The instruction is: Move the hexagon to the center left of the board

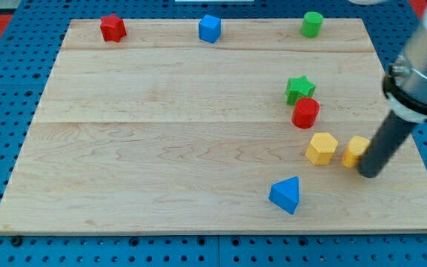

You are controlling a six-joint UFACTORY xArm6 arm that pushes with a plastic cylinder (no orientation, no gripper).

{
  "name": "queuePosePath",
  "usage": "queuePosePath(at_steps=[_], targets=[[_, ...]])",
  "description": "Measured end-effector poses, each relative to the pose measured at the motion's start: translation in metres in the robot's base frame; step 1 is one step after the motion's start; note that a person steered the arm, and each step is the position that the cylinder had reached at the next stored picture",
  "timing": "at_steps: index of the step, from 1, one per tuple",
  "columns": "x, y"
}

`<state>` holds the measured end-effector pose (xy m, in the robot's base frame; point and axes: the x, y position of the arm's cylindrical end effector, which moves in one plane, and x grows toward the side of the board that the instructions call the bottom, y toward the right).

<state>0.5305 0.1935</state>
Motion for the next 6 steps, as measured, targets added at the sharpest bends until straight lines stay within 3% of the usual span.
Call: queuePosePath(at_steps=[2,3,4,6], targets=[[-0.023,-0.085],[-0.029,-0.041],[-0.049,-0.048],[-0.061,-0.214]])
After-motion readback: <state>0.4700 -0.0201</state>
